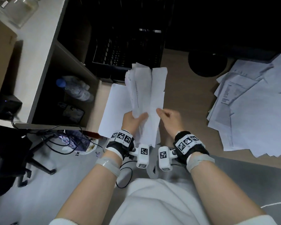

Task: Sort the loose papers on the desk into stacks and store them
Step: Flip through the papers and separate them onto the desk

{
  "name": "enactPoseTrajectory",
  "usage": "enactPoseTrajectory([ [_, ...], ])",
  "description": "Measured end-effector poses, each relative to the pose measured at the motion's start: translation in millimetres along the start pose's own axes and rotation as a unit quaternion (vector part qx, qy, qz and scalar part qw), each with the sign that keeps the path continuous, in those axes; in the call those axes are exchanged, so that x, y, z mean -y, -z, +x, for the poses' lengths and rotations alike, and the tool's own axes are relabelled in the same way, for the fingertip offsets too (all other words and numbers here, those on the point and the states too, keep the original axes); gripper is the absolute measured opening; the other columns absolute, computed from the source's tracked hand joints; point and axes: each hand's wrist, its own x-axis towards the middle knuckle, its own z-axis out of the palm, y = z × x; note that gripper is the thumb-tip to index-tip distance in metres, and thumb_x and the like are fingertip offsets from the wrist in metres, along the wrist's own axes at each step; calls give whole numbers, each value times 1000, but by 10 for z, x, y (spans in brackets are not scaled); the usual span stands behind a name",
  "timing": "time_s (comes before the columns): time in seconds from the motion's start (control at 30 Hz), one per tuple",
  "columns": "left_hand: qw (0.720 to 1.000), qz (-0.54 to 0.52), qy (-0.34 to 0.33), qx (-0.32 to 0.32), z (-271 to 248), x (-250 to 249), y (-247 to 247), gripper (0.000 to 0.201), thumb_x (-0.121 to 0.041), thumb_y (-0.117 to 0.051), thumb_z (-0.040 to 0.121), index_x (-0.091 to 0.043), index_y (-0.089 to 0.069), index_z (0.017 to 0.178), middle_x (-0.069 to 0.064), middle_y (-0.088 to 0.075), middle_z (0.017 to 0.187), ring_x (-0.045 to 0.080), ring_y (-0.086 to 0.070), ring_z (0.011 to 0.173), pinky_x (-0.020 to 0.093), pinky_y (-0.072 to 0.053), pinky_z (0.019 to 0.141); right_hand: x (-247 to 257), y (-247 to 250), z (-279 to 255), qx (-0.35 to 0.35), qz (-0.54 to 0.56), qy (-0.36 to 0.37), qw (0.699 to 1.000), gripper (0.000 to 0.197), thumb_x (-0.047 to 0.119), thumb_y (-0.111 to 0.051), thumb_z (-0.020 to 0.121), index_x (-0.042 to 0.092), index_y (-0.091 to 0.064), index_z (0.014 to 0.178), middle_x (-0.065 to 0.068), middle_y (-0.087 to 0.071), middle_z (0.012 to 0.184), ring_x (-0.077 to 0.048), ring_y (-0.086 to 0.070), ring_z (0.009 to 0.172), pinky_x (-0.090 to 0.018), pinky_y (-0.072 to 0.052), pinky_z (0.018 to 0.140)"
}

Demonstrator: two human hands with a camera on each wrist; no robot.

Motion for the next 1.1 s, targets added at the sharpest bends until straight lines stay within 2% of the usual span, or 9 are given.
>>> enactPoseTrajectory([
  [0.1, 996, -8, 2, -91, -2, 20, 173, 24, -18, -72, 91, -1, -69, 108, 9, -73, 97, 23, -68, 86, 18, -55, 65, -133, 35, 125, -53, -37, -71, 995, 28, 37, -62, 93, 14, -69, 79, 6, -60, 70, -12, -51, 64, -25, -37, 63],
  [0.2, 991, -10, 27, -128, -12, 122, 395, 30, -21, -73, 90, 0, -67, 110, 12, -72, 106, 27, -68, 98, 36, -56, 89, -173, 22, 191, -55, -110, -103, 987, 25, 39, -60, 93, 19, -73, 102, 5, -67, 94, -17, -59, 87, -23, -38, 76],
  [0.3, 990, -5, 38, -137, -3, 208, 604, 27, -21, -74, 89, -1, -70, 106, 13, -75, 100, 31, -72, 96, 43, -58, 89, -157, -220, 244, 8, -80, -114, 990, 27, 29, -62, 94, 10, -69, 113, 1, -66, 103, -16, -58, 90, -20, -39, 76],
  [0.43, 987, -2, 41, -153, 67, 229, 921, 22, -20, -73, 90, -3, -72, 104, 10, -75, 93, 30, -73, 90, 34, -59, 77, -274, -602, 319, 20, -67, -130, 989, 25, 32, -65, 88, 6, -67, 89, -13, -69, 90, -32, -66, 86, -35, -49, 74],
  [0.57, 976, 18, 44, -213, 221, 211, 1277, 27, -31, -77, 80, -10, -75, 96, 13, -75, 95, 32, -72, 92, 46, -58, 89, -390, -781, 407, -33, -150, -203, 967, 30, 42, -56, 90, 13, -58, 82, -15, -66, 99, -34, -63, 90, -36, -46, 76],
  [0.63, 972, 31, 40, -229, 360, 243, 1457, 28, -40, -75, 68, -16, -74, 81, 12, -76, 88, 32, -73, 88, 51, -58, 87, -480, -894, 462, -34, -154, -240, 958, 48, 52, -53, 84, 7, -65, 96, -15, -68, 108, -36, -65, 96, -41, -52, 84],
  [0.7, 971, 40, 42, -233, 458, 245, 1571, 28, -42, -73, 65, -16, -73, 77, 9, -76, 86, 30, -73, 87, 50, -58, 87, -621, -1051, 524, -15, -160, -257, 953, 68, 60, -50, 78, 6, -66, 115, -14, -67, 120, -36, -64, 106, -44, -51, 93],
  [1.0, 980, 44, 59, -184, 591, 211, 1602, 45, -44, -71, 64, -8, -74, 90, 8, -76, 86, 29, -73, 86, 47, -60, 84, -428, -1595, 545, -4, -148, -245, 958, 41, 41, -58, 85, 7, -64, 107, -11, -69, 112, -34, -65, 97, -38, -52, 83],
  [1.1, 984, 38, 55, -164, 624, 203, 1614, 39, -44, -78, 63, -11, -74, 82, 9, -77, 85, 26, -73, 82, 44, -60, 83, -295, -1529, 500, -51, -140, -207, 967, 46, 29, -65, 82, 12, -54, 124, -5, -62, 117, -31, -61, 104, -35, -47, 81],
])
